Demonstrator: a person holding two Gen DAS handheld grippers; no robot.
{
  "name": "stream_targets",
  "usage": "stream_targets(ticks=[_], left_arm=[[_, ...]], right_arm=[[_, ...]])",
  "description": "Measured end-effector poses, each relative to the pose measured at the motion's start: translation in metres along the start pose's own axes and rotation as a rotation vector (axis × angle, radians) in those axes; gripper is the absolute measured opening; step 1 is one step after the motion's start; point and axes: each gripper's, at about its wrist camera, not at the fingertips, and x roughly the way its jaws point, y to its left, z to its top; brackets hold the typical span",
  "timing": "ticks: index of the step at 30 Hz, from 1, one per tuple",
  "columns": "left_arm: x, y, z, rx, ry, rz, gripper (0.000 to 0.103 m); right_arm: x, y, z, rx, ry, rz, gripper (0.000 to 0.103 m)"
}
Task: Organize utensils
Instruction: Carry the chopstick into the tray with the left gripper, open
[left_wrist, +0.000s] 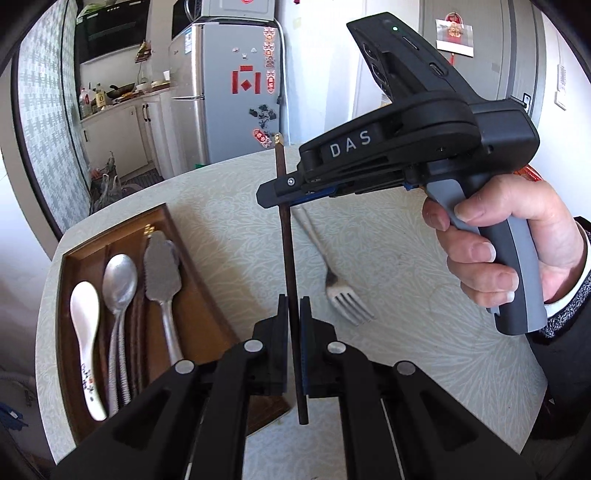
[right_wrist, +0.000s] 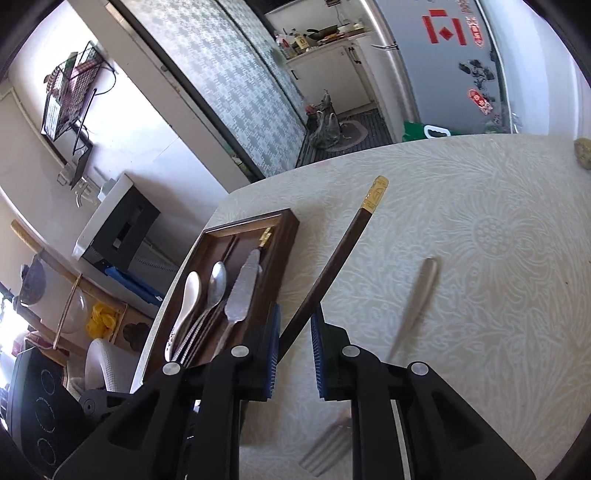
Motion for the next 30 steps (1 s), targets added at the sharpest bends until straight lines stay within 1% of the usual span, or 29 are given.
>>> stream_targets(ticks=[7,14,16,21,26,30], left_arm=[[-0.023,0.043,-0.025,-0.078,0.001,0.050,0.007],[-0.031,0.070,-0.042,-0.134,0.008,0.083,0.008],[-0.031,0.076,-0.045,-0.155,0.007,0.076,0.008],[-0.028,0.081,-0.049,-0.182,0.012,0.087,0.010],[-0.021,0.086,-0.044,-0.210,0.008,0.111,0.011],[-0.011,0.088,-0.039,-0.218,0.031,0.118,0.011]], right_arm=[[0.044,0.060,0.008,-0.103,0.057,0.016,0.017],[0.081,0.093,0.015,-0.169,0.109,0.029,0.016],[0.092,0.097,0.016,-0.177,0.125,0.024,0.016],[0.115,0.096,0.017,-0.161,0.161,0.023,0.016],[0.125,0.091,0.021,-0.133,0.157,0.028,0.017],[0.128,0.094,0.024,-0.148,0.162,0.015,0.018]])
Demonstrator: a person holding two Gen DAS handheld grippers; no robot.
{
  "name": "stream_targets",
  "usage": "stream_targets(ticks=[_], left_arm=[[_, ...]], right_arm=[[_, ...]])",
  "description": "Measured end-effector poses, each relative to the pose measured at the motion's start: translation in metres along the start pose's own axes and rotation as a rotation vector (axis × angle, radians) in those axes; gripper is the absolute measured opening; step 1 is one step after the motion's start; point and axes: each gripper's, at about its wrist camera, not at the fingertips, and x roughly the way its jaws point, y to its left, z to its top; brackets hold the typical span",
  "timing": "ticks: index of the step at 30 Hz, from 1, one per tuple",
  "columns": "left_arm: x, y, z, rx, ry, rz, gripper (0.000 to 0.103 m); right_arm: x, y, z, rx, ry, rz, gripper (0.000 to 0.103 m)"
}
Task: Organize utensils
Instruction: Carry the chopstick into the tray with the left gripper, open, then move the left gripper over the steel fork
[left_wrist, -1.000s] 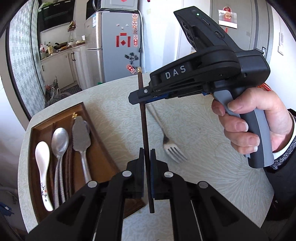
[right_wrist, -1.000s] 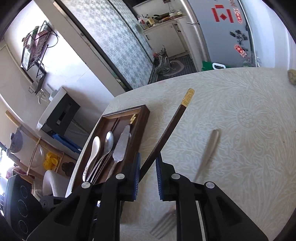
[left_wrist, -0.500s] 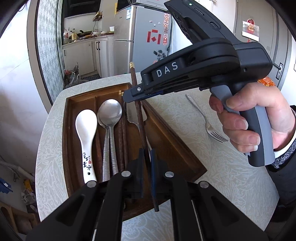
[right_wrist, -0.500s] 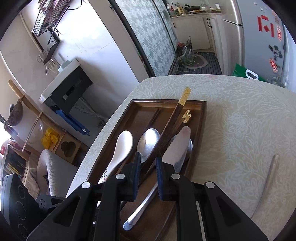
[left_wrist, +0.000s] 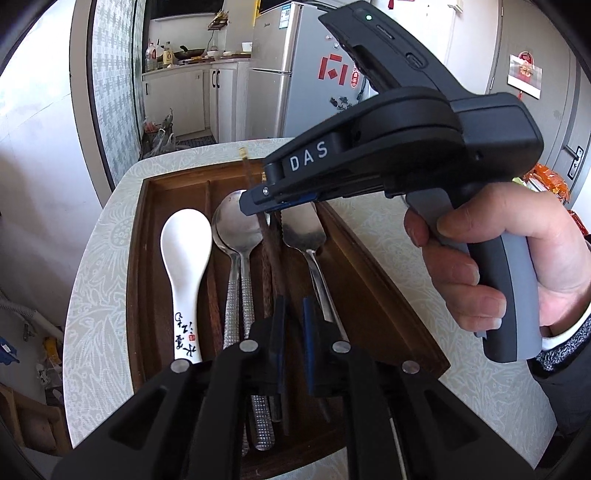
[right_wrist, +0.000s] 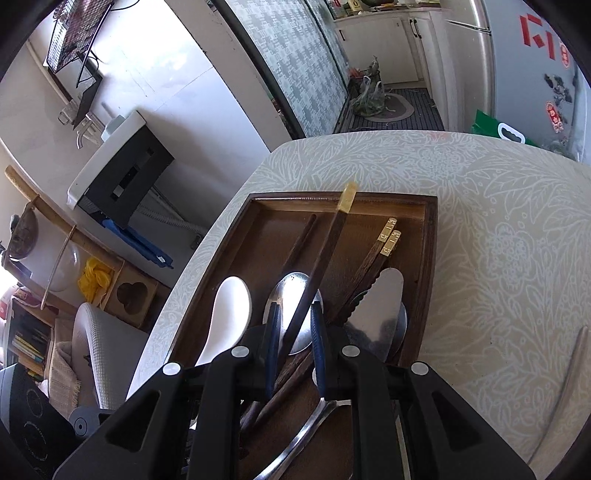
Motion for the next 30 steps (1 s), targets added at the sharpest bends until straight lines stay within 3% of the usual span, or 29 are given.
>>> stream_targets(ticks=[1,2,3,4,6,10,15,26,30], left_arm=[[0.001,-0.001,0.000,0.005,0.005,0.001,0.011],[0.001,-0.003,-0.001,0.012,0.011,0.006,0.011],[0.000,-0.006,-0.002,0.024,0.010,0.014,0.015],[-0.002,-0.009,-0.002,0.036,0.005,0.021,0.037],[-0.012,-0.017,-0.003,0.060,-0.037,0.020,0.070],[-0.023,-0.042,-0.001,0.106,-0.072,-0.038,0.076],[-0.011,-0.086,0.001,0.152,-0.027,-0.142,0.078],[0.031,-0.140,0.010,0.116,0.050,-0.212,0.078],[0.043,-0.165,0.005,0.190,0.075,-0.180,0.076]], right_arm=[[0.000,0.002,0.000,-0.007,0.006,-0.002,0.026],[-0.002,0.003,-0.001,-0.014,0.014,0.014,0.043],[-0.005,0.003,-0.002,-0.019,0.014,0.012,0.054],[-0.012,0.002,-0.004,-0.026,-0.001,-0.003,0.064],[-0.030,-0.002,-0.007,-0.048,-0.025,-0.004,0.066],[-0.076,-0.028,-0.013,-0.046,-0.081,-0.006,0.072],[-0.117,-0.077,-0.031,0.017,-0.134,-0.070,0.073],[-0.145,-0.150,-0.079,0.138,-0.179,-0.055,0.073],[-0.149,-0.162,-0.088,0.156,-0.191,-0.050,0.073]])
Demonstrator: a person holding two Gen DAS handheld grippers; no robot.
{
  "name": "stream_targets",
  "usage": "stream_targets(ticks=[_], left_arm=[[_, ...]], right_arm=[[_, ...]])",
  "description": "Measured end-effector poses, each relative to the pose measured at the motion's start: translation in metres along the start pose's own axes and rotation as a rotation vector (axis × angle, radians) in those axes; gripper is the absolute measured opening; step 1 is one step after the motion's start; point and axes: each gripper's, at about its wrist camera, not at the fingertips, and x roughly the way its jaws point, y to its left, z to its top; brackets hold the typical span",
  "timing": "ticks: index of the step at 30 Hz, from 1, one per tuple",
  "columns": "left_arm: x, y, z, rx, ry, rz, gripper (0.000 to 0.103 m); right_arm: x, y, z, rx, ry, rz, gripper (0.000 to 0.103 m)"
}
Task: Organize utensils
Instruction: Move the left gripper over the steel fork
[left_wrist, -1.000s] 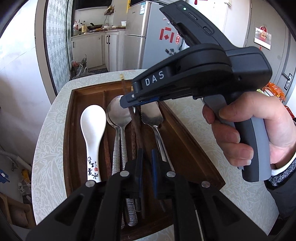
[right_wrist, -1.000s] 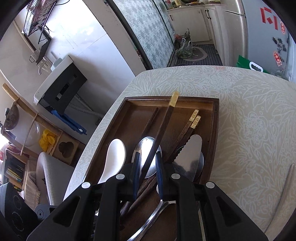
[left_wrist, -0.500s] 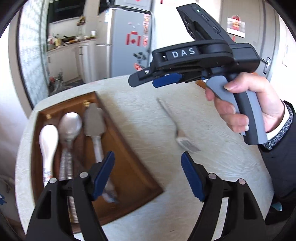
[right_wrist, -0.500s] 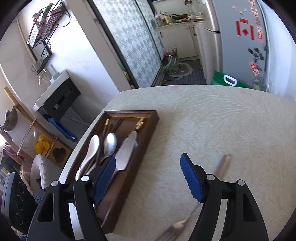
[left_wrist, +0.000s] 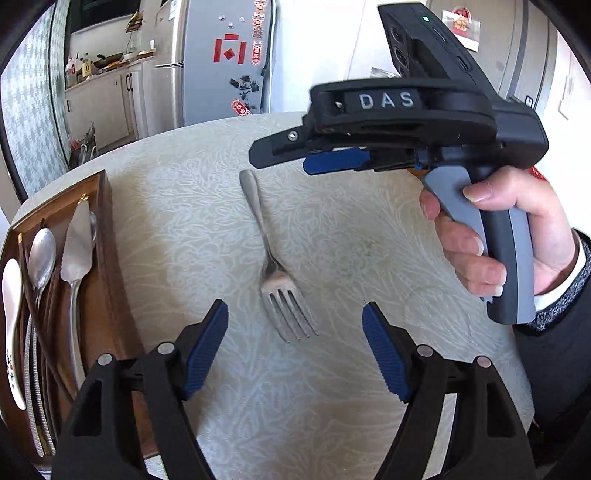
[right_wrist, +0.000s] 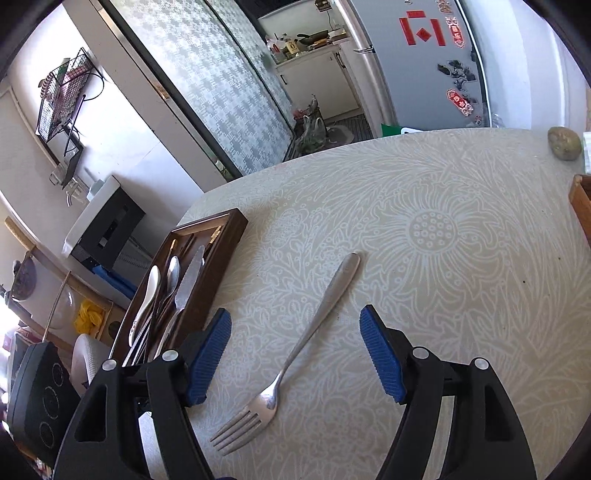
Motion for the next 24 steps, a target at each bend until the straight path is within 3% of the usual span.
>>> stream_targets(ticks=[6,12,14,15,16,19,22,24], left_arm=[[0.017,-0.011,-0.001,0.081,0.029,0.059,0.054],[0.028,-0.009,0.005,0.093,0.046,0.077,0.049],[0.030,-0.007,0.007,0.093,0.046,0.072,0.043],[0.030,-0.007,0.008,0.091,0.044,0.071,0.035],[0.032,-0.002,0.011,0.088,0.043,0.071,0.035],[0.031,0.001,0.010,0.078,0.040,0.065,0.033],[0.026,0.004,0.008,0.061,0.043,0.046,0.030],[0.021,0.008,0.004,0.032,0.038,0.025,0.030]], right_arm=[[-0.004,-0.005,-0.004,0.007,-0.007,-0.004,0.073],[-0.003,-0.002,-0.005,0.006,-0.001,0.004,0.073],[-0.001,-0.004,-0.006,0.012,0.008,-0.002,0.073],[0.001,-0.006,-0.007,0.018,0.016,0.000,0.073],[0.004,-0.007,-0.007,0.027,0.022,0.004,0.073],[0.009,-0.014,-0.008,0.081,0.039,0.058,0.073],[0.016,-0.020,-0.011,0.158,0.071,0.150,0.063],[0.021,-0.020,-0.013,0.172,0.095,0.142,0.056]])
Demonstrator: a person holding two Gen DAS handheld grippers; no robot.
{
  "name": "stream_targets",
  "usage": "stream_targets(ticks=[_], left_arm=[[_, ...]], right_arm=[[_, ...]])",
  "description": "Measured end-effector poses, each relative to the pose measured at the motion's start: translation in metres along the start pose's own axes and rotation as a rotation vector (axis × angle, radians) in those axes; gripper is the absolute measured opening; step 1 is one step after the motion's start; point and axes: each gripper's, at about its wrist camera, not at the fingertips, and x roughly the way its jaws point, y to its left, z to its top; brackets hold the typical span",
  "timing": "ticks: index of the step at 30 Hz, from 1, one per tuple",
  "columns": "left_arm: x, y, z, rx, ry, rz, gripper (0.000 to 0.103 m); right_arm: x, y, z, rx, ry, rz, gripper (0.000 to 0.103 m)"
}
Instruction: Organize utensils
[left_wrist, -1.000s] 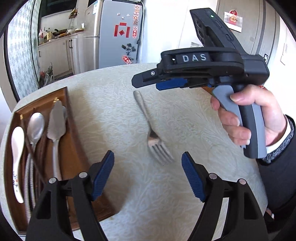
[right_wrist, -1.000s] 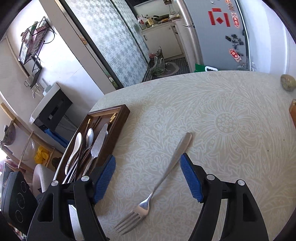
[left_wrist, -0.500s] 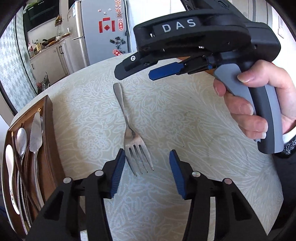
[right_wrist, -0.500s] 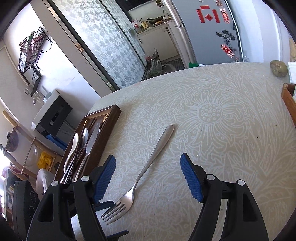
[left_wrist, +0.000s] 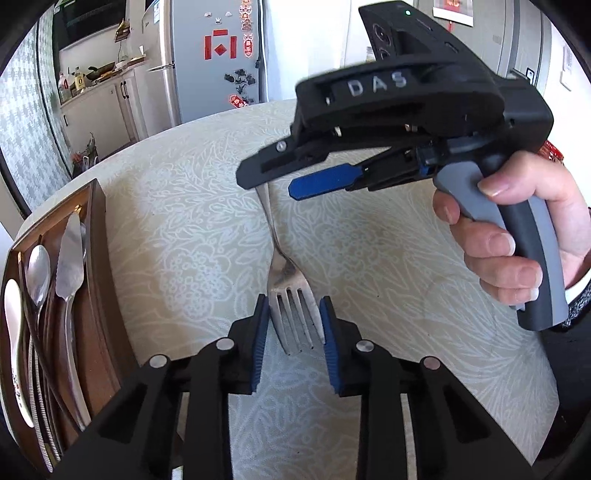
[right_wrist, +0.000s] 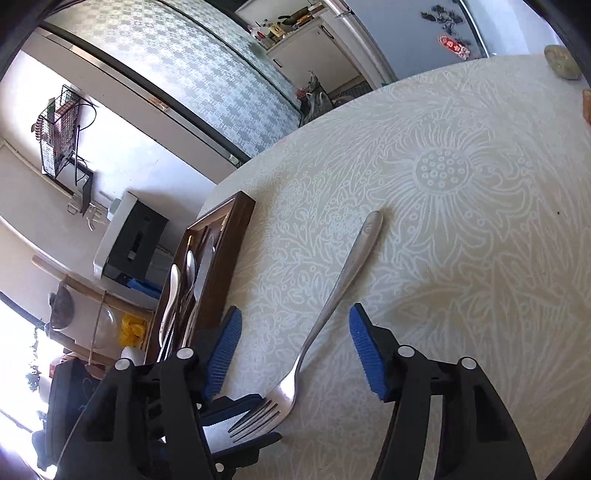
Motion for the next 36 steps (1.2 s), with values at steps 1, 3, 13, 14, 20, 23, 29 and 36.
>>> stream_targets(ticks=[1,3,13,14,20,23,29,36], left_arm=[[-0.001,0.003,0.000,-0.015,-0.001,-0.013,0.029],[-0.001,0.005,0.000,-0.036,-0.004,-0.031,0.029],[-0.001,0.015,0.001,-0.129,-0.016,-0.129,0.029],[-0.001,0.015,0.002,-0.126,-0.015,-0.131,0.029],[0.001,0.006,0.001,-0.082,-0.006,-0.107,0.028],[0.001,0.004,0.002,-0.070,-0.005,-0.098,0.028],[0.002,0.004,0.001,-0.066,0.000,-0.129,0.016],[0.001,0.000,-0.001,-0.064,0.002,-0.131,0.010]], right_arm=[[0.003,0.000,-0.001,0.005,0.009,-0.012,0.052],[0.006,-0.002,-0.003,0.022,0.018,-0.013,0.048],[0.016,0.012,-0.003,-0.002,0.018,-0.071,0.035],[0.017,0.016,-0.003,-0.022,0.016,-0.099,0.033],[0.025,0.031,-0.006,-0.115,-0.006,-0.250,0.014],[0.025,0.024,-0.005,-0.091,-0.014,-0.232,0.012],[0.023,0.013,-0.004,-0.003,-0.004,-0.114,0.008],[0.022,0.014,-0.007,0.026,0.001,-0.081,0.007]])
